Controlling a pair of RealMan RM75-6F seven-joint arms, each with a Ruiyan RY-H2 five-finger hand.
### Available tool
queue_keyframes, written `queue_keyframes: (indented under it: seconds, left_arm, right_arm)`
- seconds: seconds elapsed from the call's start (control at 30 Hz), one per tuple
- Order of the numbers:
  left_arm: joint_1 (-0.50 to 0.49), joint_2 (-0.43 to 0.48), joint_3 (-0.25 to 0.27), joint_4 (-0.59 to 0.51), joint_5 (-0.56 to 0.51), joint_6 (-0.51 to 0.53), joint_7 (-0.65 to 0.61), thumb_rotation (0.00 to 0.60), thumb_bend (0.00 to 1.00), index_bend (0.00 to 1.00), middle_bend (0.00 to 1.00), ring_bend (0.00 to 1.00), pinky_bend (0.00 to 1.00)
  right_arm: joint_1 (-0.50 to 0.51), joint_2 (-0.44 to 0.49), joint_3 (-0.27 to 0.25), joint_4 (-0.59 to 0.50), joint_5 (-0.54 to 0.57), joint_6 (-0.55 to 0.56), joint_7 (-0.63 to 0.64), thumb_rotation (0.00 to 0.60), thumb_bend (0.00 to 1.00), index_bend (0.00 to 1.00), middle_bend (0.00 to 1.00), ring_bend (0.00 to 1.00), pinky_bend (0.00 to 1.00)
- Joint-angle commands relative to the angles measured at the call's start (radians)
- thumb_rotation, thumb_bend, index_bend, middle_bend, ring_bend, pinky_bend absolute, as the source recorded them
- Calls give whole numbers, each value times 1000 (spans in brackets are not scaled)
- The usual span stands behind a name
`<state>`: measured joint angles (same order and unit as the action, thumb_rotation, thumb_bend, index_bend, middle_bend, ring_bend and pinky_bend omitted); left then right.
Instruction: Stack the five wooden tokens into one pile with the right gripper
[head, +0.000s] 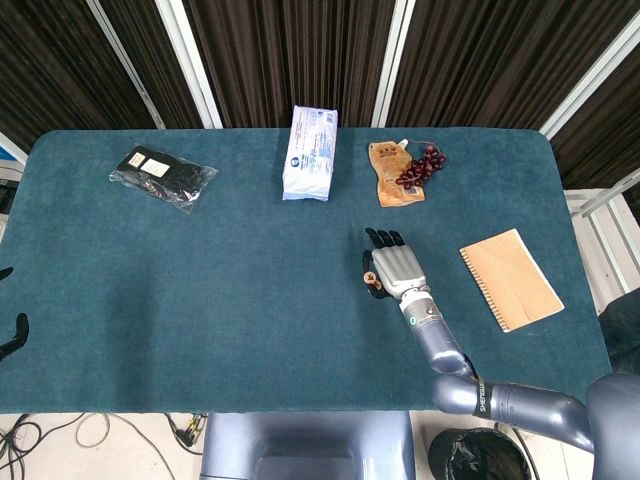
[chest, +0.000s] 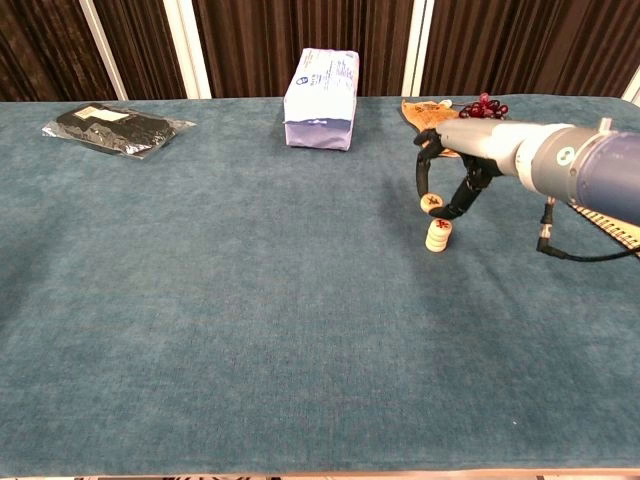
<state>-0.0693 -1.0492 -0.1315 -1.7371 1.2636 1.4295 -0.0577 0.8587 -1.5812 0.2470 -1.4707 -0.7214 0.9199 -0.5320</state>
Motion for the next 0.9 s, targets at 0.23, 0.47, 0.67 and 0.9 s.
queue_keyframes:
  seconds: [0.23,0.47,0.67,0.9]
  left_arm:
    - [0,-1,1,1,2,-1,1,600,483,149,0,0,0]
    - [-1,-2,2,3,3,-1,3,600,482,149,0,0,0]
    - [-1,-3,1,3,1,-1,4,600,482,149,0,0,0]
    - [-1,-3,2,4,2,-1,5,600,483,149,0,0,0]
  right_arm:
    - [-6,-3,-20,11,-9,3,19,600,416,554,0,0,0]
    - [-9,-1,-32,16,-5,2,26,600,417,554,0,0,0]
    - [-14,2,-38,18,-10,6,37,600,416,554,0,0,0]
    - [-15,4,-44,14,-13,9,40,600,417,554,0,0,0]
